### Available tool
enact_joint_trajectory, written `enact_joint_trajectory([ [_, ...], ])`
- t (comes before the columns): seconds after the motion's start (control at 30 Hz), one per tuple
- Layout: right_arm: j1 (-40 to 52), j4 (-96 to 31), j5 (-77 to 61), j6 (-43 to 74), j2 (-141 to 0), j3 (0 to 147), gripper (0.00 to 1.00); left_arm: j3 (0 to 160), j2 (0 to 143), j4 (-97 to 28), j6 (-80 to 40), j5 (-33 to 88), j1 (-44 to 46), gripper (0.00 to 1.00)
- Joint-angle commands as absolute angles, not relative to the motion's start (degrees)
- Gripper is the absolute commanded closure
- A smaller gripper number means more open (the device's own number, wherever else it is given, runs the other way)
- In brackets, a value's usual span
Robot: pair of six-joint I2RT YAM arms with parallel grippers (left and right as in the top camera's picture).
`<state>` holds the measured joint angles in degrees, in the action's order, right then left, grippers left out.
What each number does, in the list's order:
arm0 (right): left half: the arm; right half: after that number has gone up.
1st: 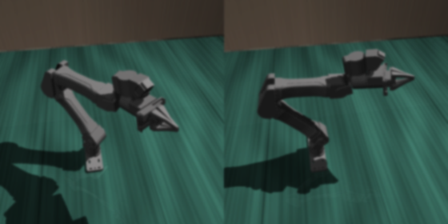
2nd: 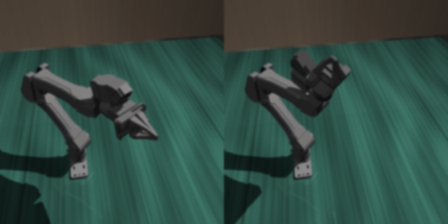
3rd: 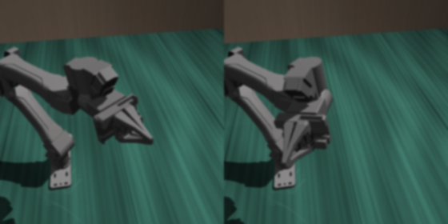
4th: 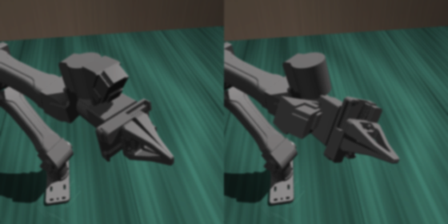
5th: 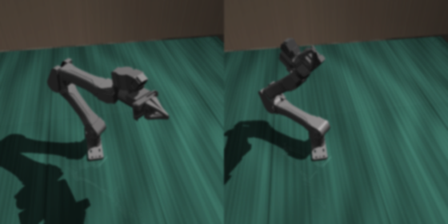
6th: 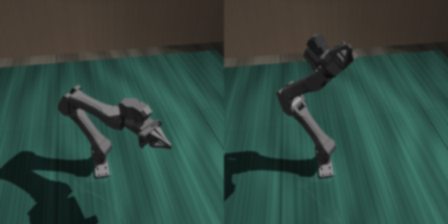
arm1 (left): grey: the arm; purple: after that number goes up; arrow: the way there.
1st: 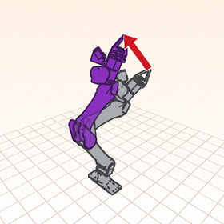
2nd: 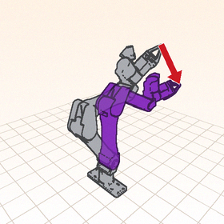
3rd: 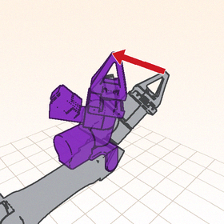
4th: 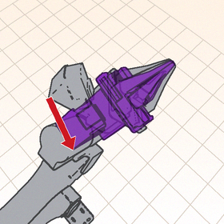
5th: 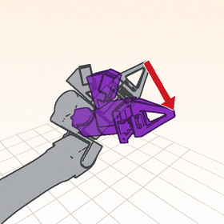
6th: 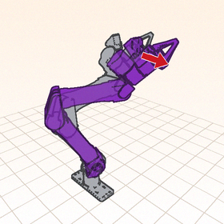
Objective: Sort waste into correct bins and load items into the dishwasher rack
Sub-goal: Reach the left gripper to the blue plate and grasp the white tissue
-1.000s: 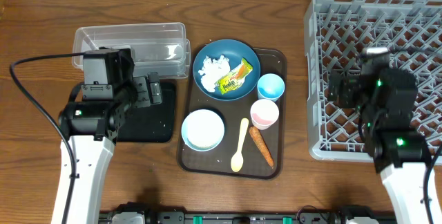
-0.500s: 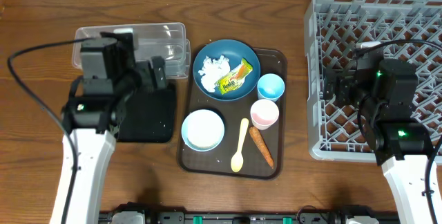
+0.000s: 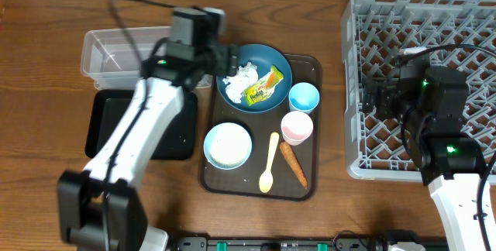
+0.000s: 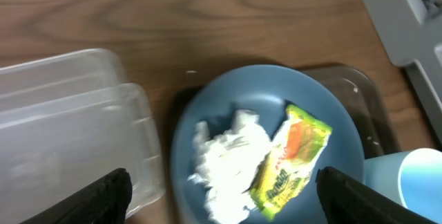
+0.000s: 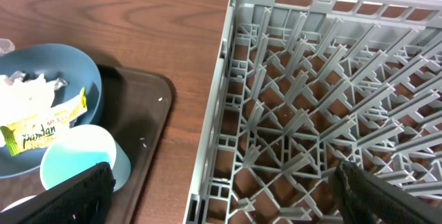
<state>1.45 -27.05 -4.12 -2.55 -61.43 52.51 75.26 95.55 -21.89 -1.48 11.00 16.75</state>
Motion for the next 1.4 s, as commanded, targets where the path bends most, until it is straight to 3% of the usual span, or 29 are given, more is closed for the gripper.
enact_joint_trajectory([
  [0.0, 1.7, -27.4, -4.5, -2.2, -61.1, 53.8, 0.01, 76.2, 99.6, -20.4, -0.4, 10.5, 19.2, 0.15],
  [0.1, 1.7, -27.9, -4.5, -2.2, -61.1, 53.8, 0.01, 76.2, 103.1, -19.1, -0.4, 10.4, 20.3, 0.2],
  [0.53, 1.7, -28.2, -4.5, -2.2, -61.8, 53.8, 0.01, 76.2, 113.2, -15.9, -0.4, 6.3, 20.6, 0.2],
  [0.63, 1.7, -28.2, -4.5, -2.2, -61.8, 53.8, 0.01, 76.2, 113.8, -15.5, -0.4, 6.3, 20.6, 0.31],
  [0.73, 1.7, -28.4, -4.6, -2.2, -61.8, 53.8, 0.01, 76.2, 113.8, -14.9, -0.4, 6.3, 20.6, 0.55],
  [0.83, 1.7, -28.6, -4.6, -2.2, -61.8, 53.8, 0.01, 76.2, 113.8, -15.4, -0.4, 6.3, 20.6, 0.69],
  [0.97, 1.7, -28.6, -4.5, -2.2, -61.8, 53.8, 0.01, 76.2, 113.8, -15.8, -0.4, 6.3, 20.6, 0.8],
  [1.03, 1.7, -28.6, -4.6, -2.2, -61.8, 53.8, 0.01, 76.2, 113.6, -15.7, -0.4, 6.3, 20.6, 0.91],
  [1.37, 1.7, -29.1, -4.5, -2.2, -61.8, 53.8, 0.01, 76.4, 102.5, -15.9, -0.4, 5.8, 19.2, 0.94],
])
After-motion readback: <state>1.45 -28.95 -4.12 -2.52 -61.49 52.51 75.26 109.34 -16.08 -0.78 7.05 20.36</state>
